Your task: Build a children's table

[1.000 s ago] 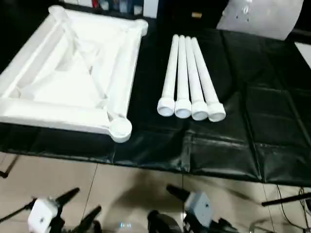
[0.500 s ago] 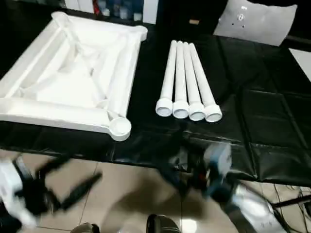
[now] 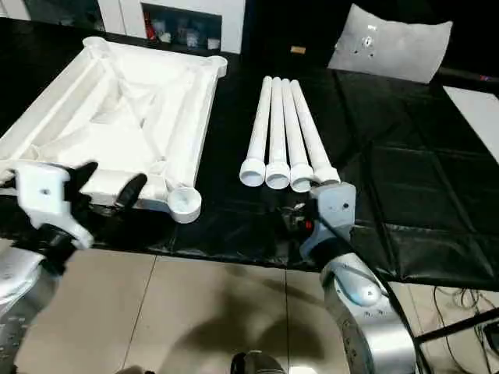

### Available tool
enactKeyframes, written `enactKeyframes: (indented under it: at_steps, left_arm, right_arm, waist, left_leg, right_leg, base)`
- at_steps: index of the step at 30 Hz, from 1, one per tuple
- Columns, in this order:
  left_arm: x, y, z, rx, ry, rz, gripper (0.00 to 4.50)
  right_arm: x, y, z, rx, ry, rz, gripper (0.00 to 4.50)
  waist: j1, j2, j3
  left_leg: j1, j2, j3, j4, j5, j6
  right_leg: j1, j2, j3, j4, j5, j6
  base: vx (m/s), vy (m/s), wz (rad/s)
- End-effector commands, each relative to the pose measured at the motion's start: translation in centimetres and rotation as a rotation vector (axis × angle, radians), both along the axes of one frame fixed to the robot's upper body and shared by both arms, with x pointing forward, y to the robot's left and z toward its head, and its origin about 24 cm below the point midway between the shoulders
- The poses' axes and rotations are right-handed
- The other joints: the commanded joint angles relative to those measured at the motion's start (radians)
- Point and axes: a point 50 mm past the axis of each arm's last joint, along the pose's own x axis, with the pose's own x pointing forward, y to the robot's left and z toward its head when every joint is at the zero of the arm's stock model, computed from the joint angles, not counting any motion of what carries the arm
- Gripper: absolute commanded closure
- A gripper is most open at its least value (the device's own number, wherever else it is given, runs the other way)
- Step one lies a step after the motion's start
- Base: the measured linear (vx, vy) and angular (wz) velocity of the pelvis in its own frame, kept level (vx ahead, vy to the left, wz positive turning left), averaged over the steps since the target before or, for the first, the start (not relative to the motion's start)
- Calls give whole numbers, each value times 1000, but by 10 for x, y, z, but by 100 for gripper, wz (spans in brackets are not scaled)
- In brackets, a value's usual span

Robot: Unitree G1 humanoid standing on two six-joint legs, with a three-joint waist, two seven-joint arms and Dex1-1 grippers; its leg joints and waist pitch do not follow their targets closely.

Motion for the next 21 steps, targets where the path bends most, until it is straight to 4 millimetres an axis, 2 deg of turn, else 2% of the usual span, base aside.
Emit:
enactKeyframes:
  at_steps: [1, 2, 4, 5, 6, 7, 8, 9, 10, 11, 12, 14, 15, 16, 17, 18, 20, 21]
  left_arm:
    - [1, -3, -2, 5, 4, 10, 11]
    - [2, -3, -8, -22, 33, 23, 11]
    - [3, -5, -11, -25, 51, 23, 11]
    - [3, -5, -12, -19, 50, 23, 11]
    - [4, -7, -15, -1, 56, 20, 11]
    - [4, -7, -15, 2, 57, 20, 11]
    - [6, -9, -18, 21, 74, 42, 11]
    - [6, -10, -19, 27, 79, 53, 11]
    - [6, -12, -18, 29, 79, 51, 11]
    - [5, -13, -17, 28, 78, 47, 11]
    - [4, -13, -16, 23, 75, 37, 11]
    - [4, -14, -17, 24, 78, 35, 11]
    - [4, -14, -17, 32, 77, 36, 11]
    - [3, -13, -18, 55, 76, 39, 11]
    - [3, -13, -19, 68, 69, 41, 11]
    - [2, -15, -19, 56, 65, 24, 11]
    - [0, -17, -19, 45, 63, 8, 11]
    - [0, -17, -19, 43, 70, 12, 11]
  right_arm:
    - [2, -3, 3, -5, -15, 11, 0]
    - [4, -5, 0, -82, -23, -28, 0]
    - [3, -2, -1, -31, -8, -9, 0]
    - [3, -1, -1, -8, -5, 1, 0]
    - [2, -1, -2, 25, 0, -4, 0]
    - [1, -1, -2, 28, 1, -7, 0]
    - [1, -4, -3, 25, 12, -56, 0]
    - [1, -6, -3, 17, 15, -70, 0]
    - [1, -5, -1, 43, 9, -77, 0]
    - [3, -5, 0, 47, -1, -90, 0]
    - [5, -4, -1, 31, 0, -105, 0]
    - [7, -1, -3, 24, 10, -91, 0]
    - [7, 0, -4, 17, 15, -83, 0]
    - [7, 3, -7, -2, 28, -61, 0]
    - [7, 5, -9, -11, 34, -56, 0]
    - [5, 10, -13, -25, 66, -33, 0]
    - [4, 13, -15, -27, 89, -7, 0]
    - [3, 15, -16, -23, 92, 13, 0]
  waist:
    - [5, 30, -82]
    - [4, 30, -85]
    - [5, 32, -88]
    - [10, 27, -94]
    - [13, 25, -95]
    - [21, 53, -101]
    - [28, 38, -103]
    - [51, 47, -104]
    - [53, 53, -101]
    - [51, 63, -97]
    - [21, 78, -104]
    - [18, 91, -107]
    - [17, 90, -104]
    - [16, 86, -100]
    - [15, 84, -98]
    - [12, 76, -98]
    - [13, 75, -99]
    - [11, 66, -100]
  left_leg:
    - [-8, 5, -10, -61, -90, -4]
    - [-10, 6, -10, -60, -85, -2]
    - [-17, 0, -6, -56, -80, 6]
    - [-23, -7, -1, -49, -99, 47]
    - [-29, -12, 0, -44, -104, 75]
    - [-32, -15, -4, -34, -99, 98]
    - [-47, -20, -20, 1, -87, 151]
    - [-60, -3, -54, 18, -30, 165]
    - [-54, 0, -54, 7, -23, 166]
    - [-37, 7, -46, -16, -31, 157]
    - [6, 14, -31, -58, -74, 134]
    - [12, 20, -41, -68, -116, 86]
    - [9, 19, -45, -76, -187, 25]
    - [4, 10, -44, -80, -266, -10]
    - [4, 6, -44, -80, -302, -20]
    - [1, 0, -44, -79, -345, -27]
    - [-2, -4, -48, -78, -377, -28]
    - [1, -5, -49, -76, -412, -26]
  right_leg:
    - [60, -45, 45, -66, -149, -92]
    - [60, -45, 43, -66, -139, -98]
    - [63, -49, 47, -70, -142, -100]
    - [71, -68, 63, -78, -184, -100]
    - [78, -81, 73, -85, -213, -103]
    - [86, -102, 87, -89, -232, -116]
    - [104, -148, 126, -121, -277, -140]
    - [112, -178, 136, -131, -315, -216]
    - [103, -165, 122, -127, -313, -233]
    - [82, -133, 96, -118, -307, -243]
    - [45, -45, 28, -75, -230, -231]
    - [45, -36, 15, -64, -176, -198]
    - [49, -37, 17, -67, -164, -155]
    - [49, -42, 20, -78, -215, -117]
    - [48, -43, 22, -81, -250, -100]
    - [48, -51, 26, -92, -317, -71]
    - [45, -59, 29, -102, -397, -36]
    - [41, -59, 28, -108, -456, -16]
  base:
    - [0, 0, 0]
    - [0, 0, 0]
    - [0, 0, 0]
    - [0, 0, 0]
    - [0, 0, 0]
    - [0, 0, 0]
    - [-7, 62, 1]
    - [-7, 62, 1]
    - [-9, 109, 6]
    - [-31, 108, 16]
    - [-31, 108, 16]
    - [-42, 100, 8]
    - [-46, 98, 5]
    - [-58, 66, 4]
    - [0, 0, 0]
    - [0, 0, 0]
    - [0, 0, 0]
    - [0, 0, 0]
